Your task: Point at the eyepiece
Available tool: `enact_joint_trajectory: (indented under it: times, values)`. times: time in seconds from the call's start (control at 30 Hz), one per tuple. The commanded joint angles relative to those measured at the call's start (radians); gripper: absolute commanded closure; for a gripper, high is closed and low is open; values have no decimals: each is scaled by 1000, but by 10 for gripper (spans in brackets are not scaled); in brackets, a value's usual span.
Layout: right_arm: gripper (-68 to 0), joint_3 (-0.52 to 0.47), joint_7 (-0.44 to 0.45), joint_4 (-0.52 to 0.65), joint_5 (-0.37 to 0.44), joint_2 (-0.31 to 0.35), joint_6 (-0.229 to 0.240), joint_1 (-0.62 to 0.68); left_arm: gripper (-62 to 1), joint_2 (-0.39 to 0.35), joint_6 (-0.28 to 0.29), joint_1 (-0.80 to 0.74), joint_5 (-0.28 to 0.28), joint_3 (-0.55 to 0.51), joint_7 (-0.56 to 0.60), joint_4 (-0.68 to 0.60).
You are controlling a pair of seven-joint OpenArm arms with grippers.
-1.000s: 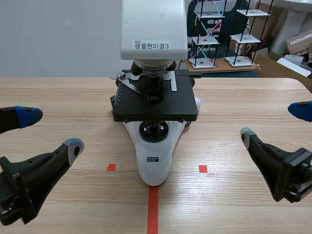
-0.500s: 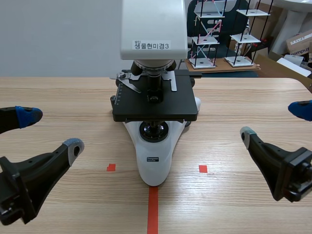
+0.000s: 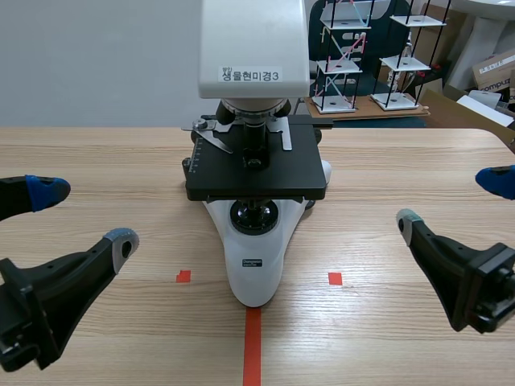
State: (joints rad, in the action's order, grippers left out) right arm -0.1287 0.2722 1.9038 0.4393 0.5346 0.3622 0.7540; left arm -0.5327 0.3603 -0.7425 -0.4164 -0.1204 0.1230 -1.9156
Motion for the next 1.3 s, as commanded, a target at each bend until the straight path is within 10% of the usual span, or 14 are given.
enact_joint_trajectory:
  times: [0.0,0.53,0.6,0.77,1.27]
  values:
    - [-617,5,16,19,18,5,1,-6,-581,0,-2,-2,-7,0,14,-11]
    - [-616,5,38,19,18,5,0,-6,-581,0,-2,-2,-7,0,14,-11]
    - [-545,5,38,19,18,5,0,-6,-581,0,-2,-2,-7,0,14,-11]
    - [4,3,58,20,24,5,5,-6,-581,0,-2,-2,-7,0,14,-11]
    - [0,-82,-24,233,188,11,-3,-61,-581,0,-2,-2,-7,0,6,-11]
